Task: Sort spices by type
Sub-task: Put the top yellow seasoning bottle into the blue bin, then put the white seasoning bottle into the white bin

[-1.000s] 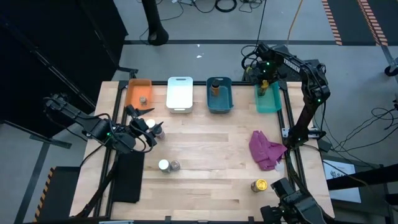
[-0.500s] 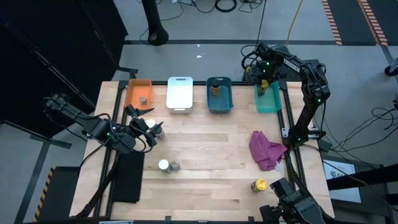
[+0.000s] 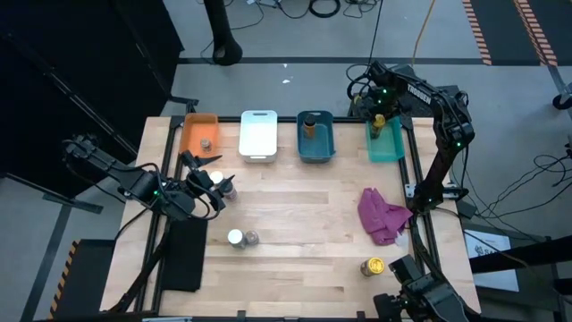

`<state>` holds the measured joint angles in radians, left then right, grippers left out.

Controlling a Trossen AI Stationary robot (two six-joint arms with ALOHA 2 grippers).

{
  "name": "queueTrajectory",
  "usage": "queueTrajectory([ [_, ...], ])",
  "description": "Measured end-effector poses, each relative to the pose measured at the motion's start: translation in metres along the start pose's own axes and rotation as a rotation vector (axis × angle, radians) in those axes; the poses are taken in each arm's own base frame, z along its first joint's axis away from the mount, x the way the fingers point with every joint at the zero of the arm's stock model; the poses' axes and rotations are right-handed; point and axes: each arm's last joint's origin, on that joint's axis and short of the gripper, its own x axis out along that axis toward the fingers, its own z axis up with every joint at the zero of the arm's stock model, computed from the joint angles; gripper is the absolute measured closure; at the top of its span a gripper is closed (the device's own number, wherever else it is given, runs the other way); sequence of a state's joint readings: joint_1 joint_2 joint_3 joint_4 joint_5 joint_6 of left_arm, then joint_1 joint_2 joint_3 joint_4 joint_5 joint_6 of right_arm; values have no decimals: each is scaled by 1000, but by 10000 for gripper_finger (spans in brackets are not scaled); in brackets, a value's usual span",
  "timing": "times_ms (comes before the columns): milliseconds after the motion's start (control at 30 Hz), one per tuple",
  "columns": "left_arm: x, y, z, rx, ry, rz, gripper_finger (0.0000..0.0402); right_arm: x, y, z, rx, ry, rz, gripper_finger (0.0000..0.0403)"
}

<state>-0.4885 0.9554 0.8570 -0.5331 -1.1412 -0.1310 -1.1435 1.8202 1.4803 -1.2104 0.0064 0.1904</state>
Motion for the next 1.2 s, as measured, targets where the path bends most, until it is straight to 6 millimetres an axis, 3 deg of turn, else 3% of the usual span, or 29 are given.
queueTrajectory([
  [333,0,0,0,9,0,0,87,-10,-1,-4,-15,-29,-14,147],
  [533,1,0,0,16,1,3,87,-39,-5,-18,5,-136,-43,147],
  [667,3,2,0,25,5,13,87,-70,6,-38,-39,-249,-12,147],
  [833,5,1,3,-1,5,-45,87,-116,39,-84,-178,-447,72,147],
  [967,6,-2,4,2,5,-175,87,-139,76,-131,-320,-634,230,147],
  [1067,5,-5,5,-4,6,-264,87,-137,101,-170,-456,-752,392,147],
  [1200,5,-7,7,-34,-7,-325,87,-111,130,-223,-652,-814,602,147],
])
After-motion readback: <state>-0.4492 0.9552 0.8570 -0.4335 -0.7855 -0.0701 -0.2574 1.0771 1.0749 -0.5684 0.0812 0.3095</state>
